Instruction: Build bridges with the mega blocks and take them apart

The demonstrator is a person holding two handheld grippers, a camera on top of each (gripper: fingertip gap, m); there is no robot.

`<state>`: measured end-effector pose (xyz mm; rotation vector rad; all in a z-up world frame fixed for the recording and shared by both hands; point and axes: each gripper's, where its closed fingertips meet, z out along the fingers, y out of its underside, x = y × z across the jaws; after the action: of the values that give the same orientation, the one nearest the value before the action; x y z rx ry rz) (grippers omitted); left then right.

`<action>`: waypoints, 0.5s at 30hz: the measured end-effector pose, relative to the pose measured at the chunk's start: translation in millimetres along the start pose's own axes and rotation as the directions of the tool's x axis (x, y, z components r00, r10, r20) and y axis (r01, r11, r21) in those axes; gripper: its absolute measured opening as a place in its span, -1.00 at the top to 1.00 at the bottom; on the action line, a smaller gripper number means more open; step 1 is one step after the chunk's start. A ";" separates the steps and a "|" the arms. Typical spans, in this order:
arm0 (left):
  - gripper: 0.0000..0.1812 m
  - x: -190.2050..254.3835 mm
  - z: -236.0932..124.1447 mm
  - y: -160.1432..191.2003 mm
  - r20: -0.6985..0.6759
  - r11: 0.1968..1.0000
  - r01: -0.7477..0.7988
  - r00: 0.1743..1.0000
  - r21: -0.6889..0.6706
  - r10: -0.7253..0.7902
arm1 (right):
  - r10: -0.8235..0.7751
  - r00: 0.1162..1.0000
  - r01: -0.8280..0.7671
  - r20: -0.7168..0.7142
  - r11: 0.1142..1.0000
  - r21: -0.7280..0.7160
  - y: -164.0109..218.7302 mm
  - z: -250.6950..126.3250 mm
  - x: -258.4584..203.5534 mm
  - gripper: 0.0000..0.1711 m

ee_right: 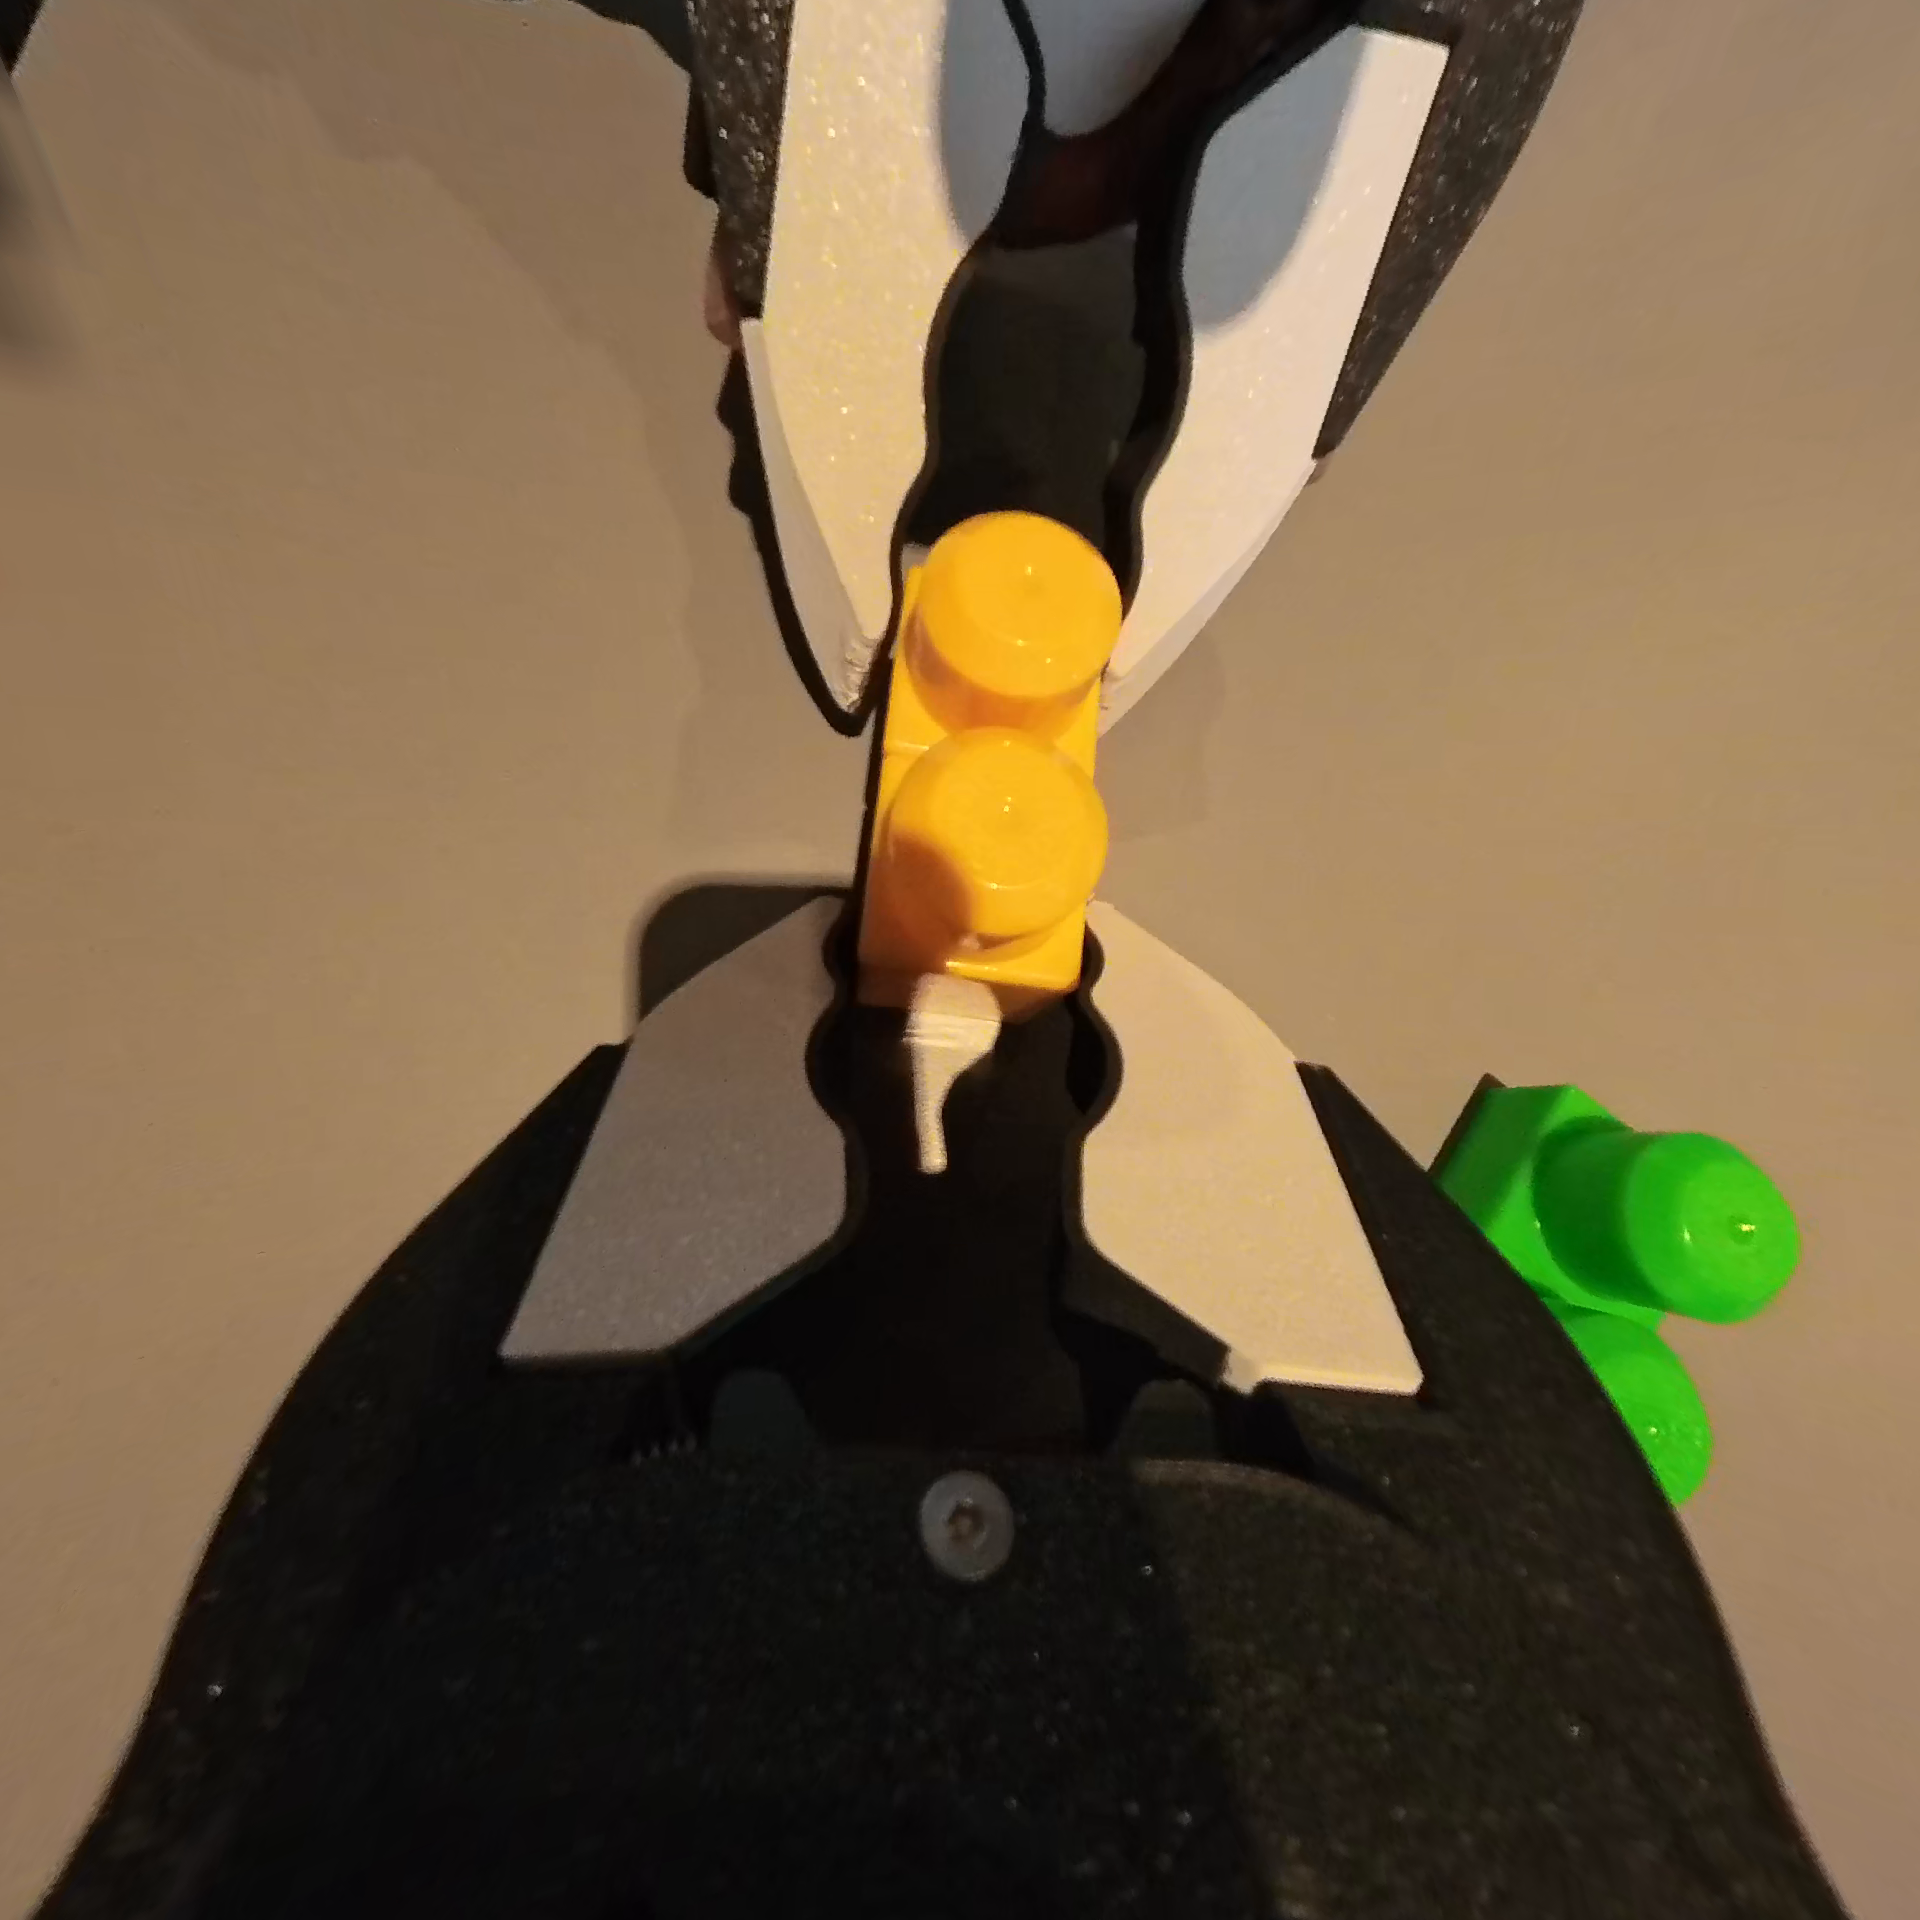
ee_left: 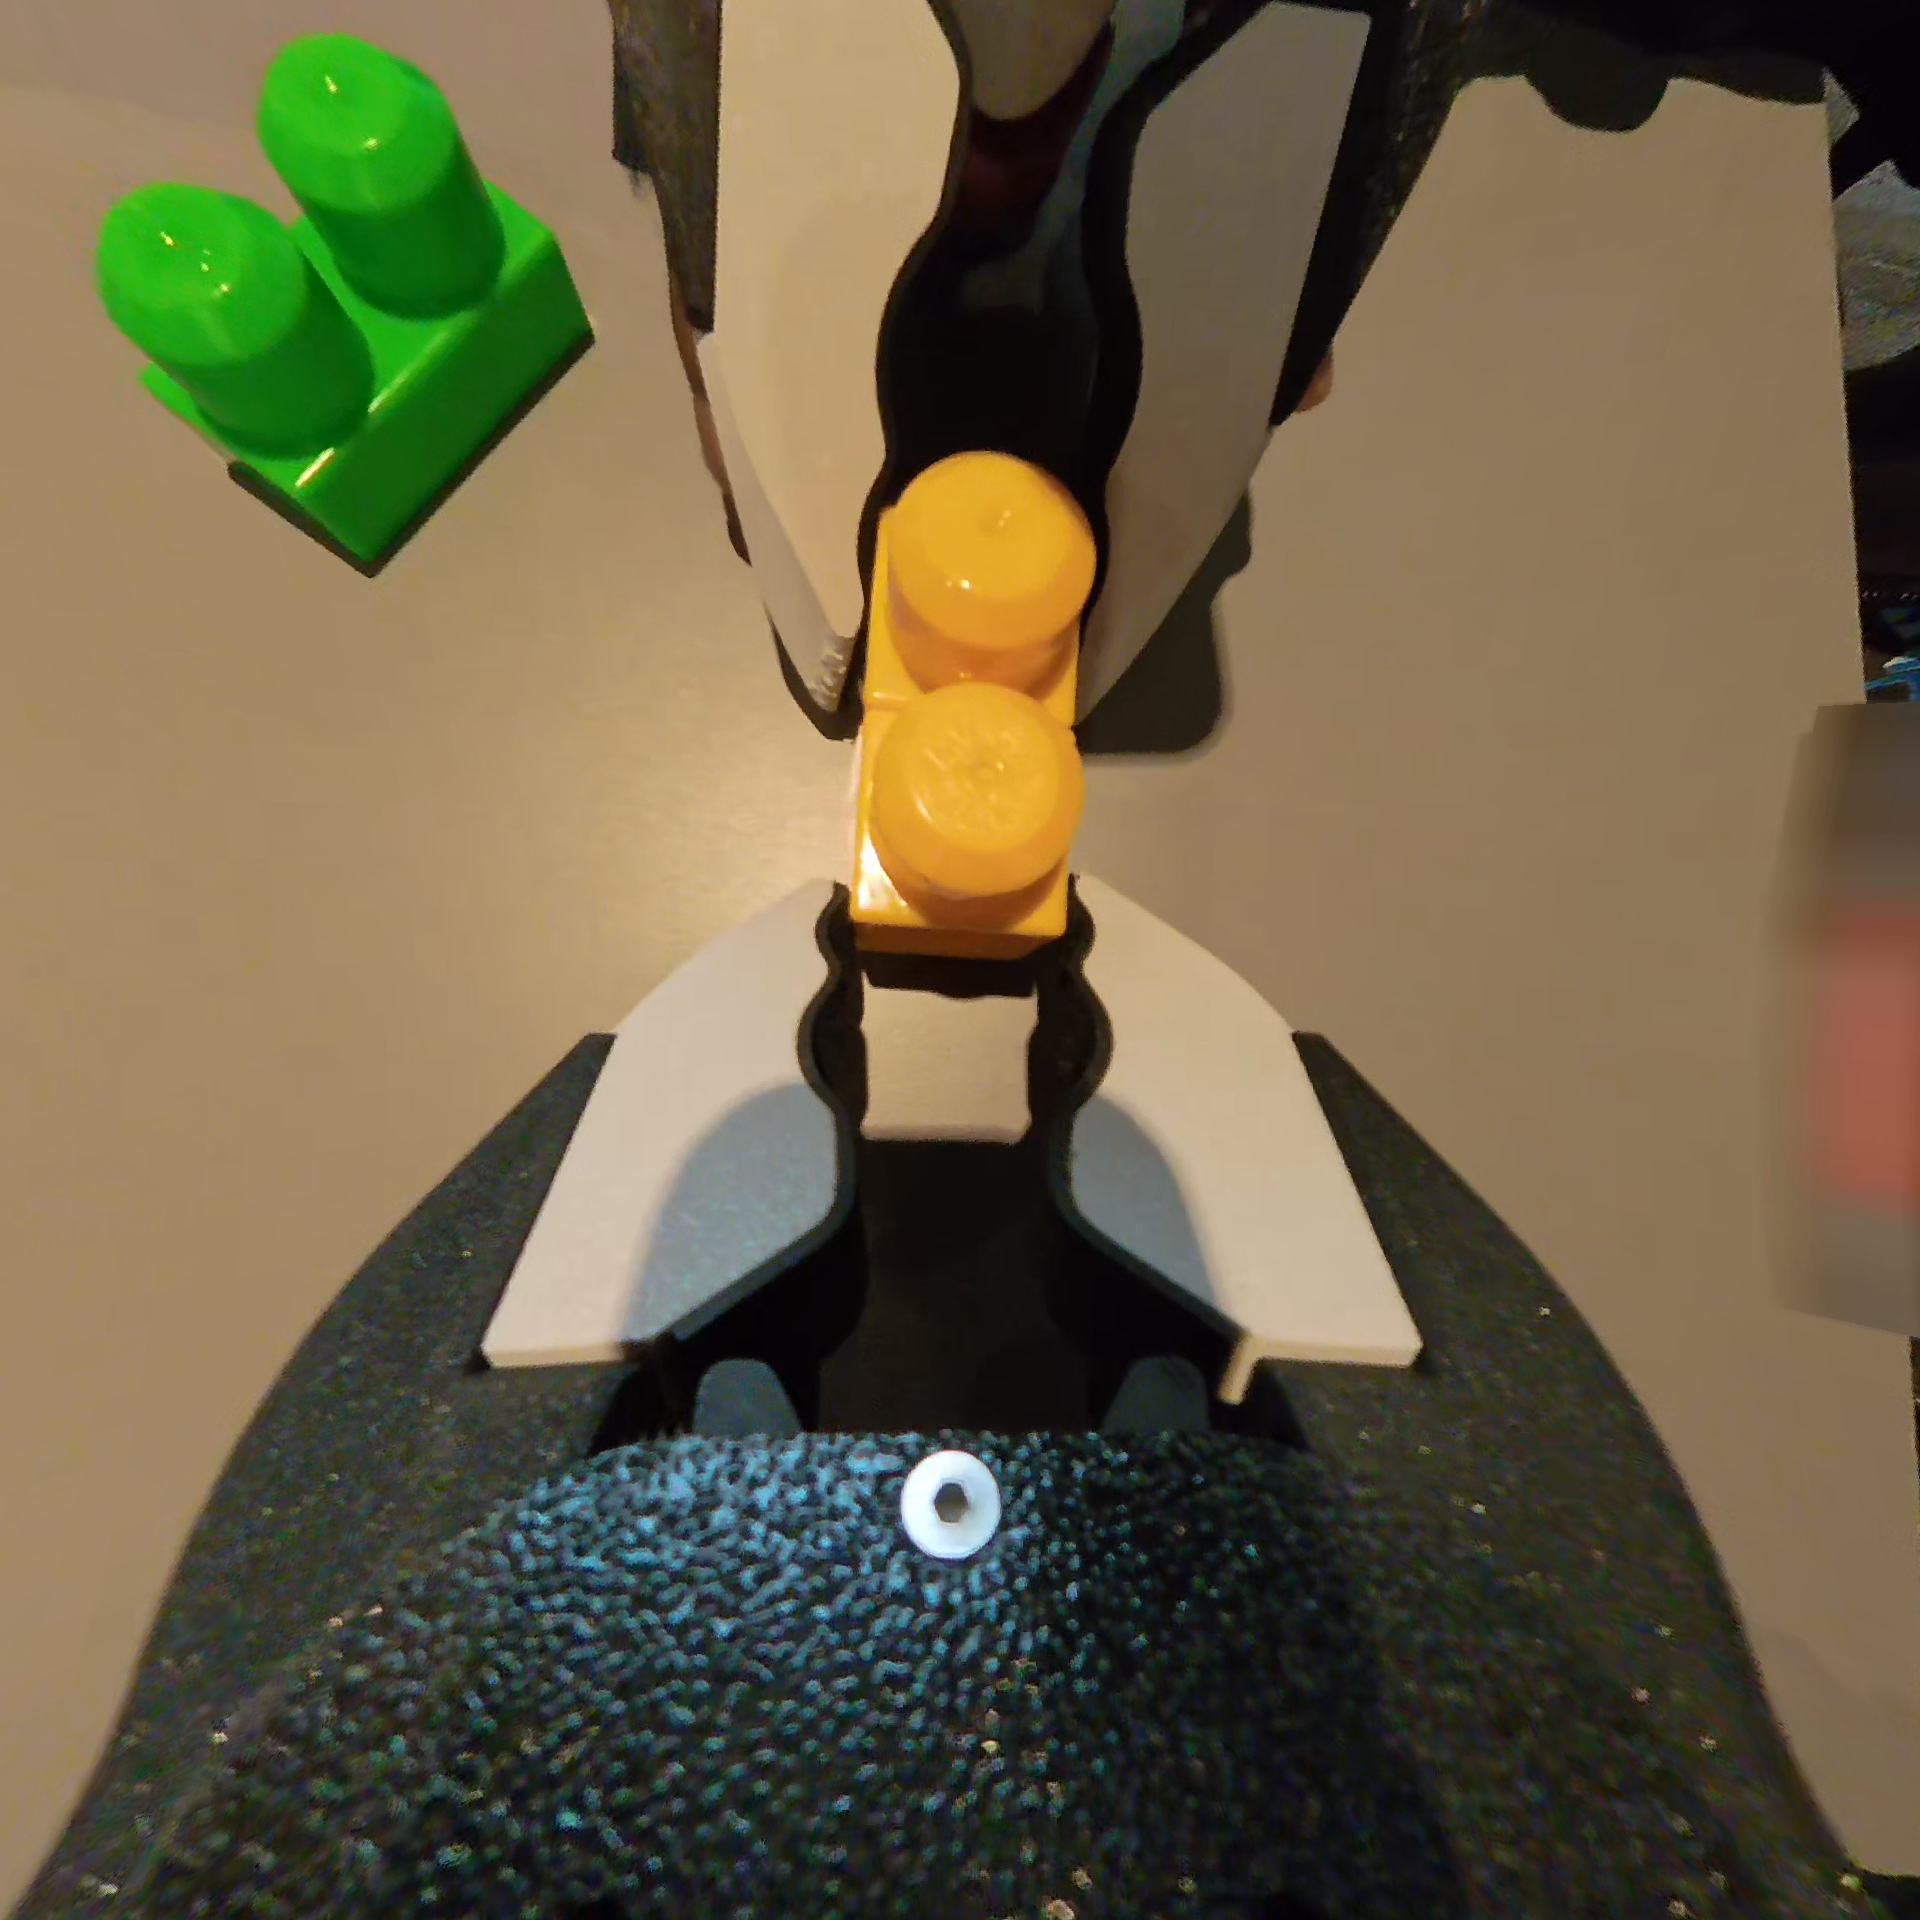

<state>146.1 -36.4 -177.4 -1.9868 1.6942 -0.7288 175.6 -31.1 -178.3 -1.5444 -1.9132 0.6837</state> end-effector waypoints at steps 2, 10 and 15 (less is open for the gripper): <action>0.59 0.6 0.2 0.0 -0.005 1.000 0.002 1.000 0.001 -0.002 | 0.000 1.000 0.000 0.003 1.000 0.000 0.1 0.1 -0.4 0.55; 0.59 1.8 3.7 3.6 -0.010 1.000 -0.018 1.000 -0.020 0.017 | 0.002 1.000 -0.002 -0.004 1.000 0.001 0.6 0.1 0.3 0.41; 0.59 -0.6 2.9 3.7 -0.001 1.000 -0.011 1.000 -0.018 0.011 | -0.004 1.000 0.004 0.004 1.000 0.002 0.3 0.2 -1.3 0.43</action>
<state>145.0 -36.5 -182.1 -1.9879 1.7171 -0.7136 175.9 -32.3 -178.9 -1.5384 -1.9177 0.6871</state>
